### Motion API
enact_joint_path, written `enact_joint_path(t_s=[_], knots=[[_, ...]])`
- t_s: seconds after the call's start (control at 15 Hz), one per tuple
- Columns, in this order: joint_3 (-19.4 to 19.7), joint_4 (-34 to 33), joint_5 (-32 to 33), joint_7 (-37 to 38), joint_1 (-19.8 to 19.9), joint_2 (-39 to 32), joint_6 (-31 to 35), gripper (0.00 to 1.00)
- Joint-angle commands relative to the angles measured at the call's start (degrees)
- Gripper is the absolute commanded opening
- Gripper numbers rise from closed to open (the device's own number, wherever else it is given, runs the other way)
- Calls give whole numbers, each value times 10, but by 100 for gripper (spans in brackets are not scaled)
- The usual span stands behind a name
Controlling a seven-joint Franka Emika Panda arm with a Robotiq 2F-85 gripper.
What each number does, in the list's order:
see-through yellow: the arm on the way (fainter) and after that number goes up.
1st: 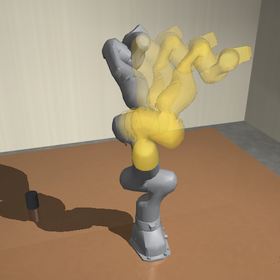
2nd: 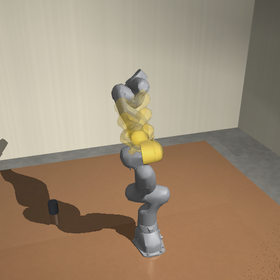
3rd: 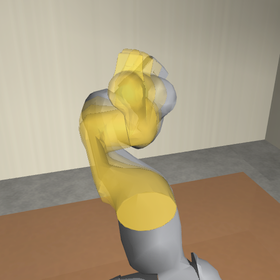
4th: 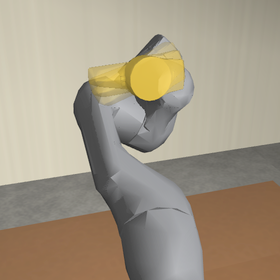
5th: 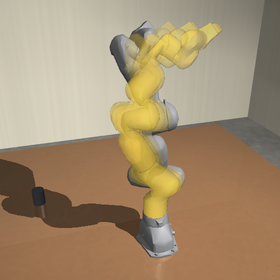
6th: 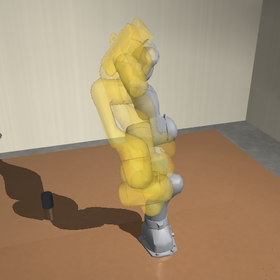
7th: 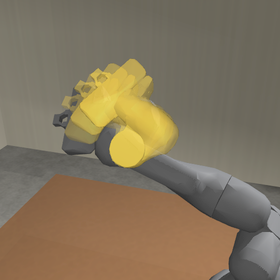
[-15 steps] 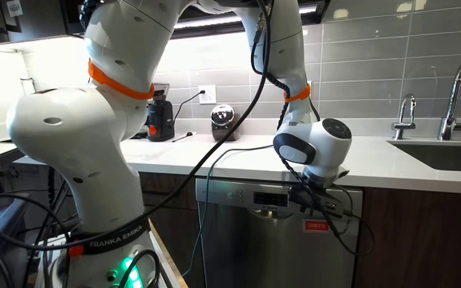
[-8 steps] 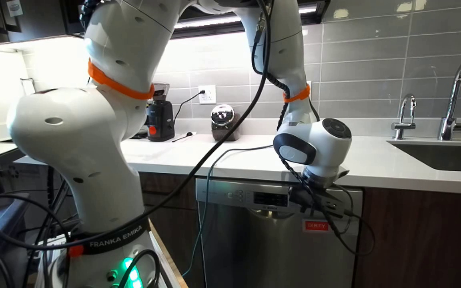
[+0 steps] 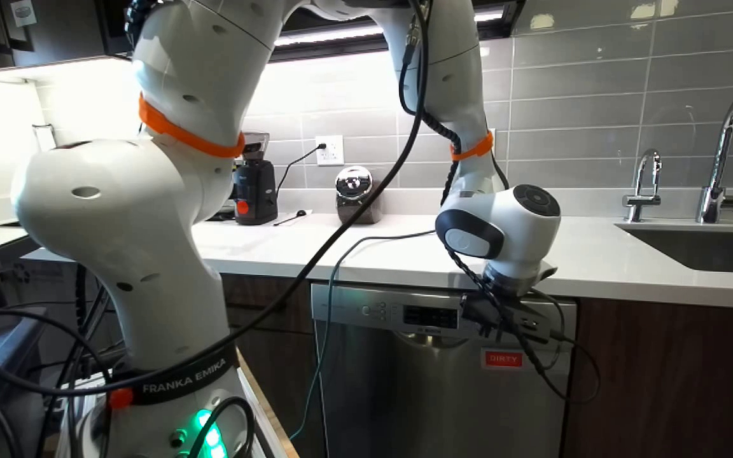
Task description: Press a button on the stove
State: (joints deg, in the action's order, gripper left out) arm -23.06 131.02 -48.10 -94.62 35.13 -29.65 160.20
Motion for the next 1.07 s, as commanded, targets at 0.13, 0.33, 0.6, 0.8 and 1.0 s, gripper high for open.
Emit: enact_joint_path(t_s=[0.13,0.33,0.6,0.8,1.0], knots=[[15,19,19,13,-18,18,13,56],[22,26,24,16,-24,27,10,78],[29,38,30,19,-29,45,9,100],[31,47,32,21,-31,59,9,100],[35,56,37,28,-36,73,11,100]])
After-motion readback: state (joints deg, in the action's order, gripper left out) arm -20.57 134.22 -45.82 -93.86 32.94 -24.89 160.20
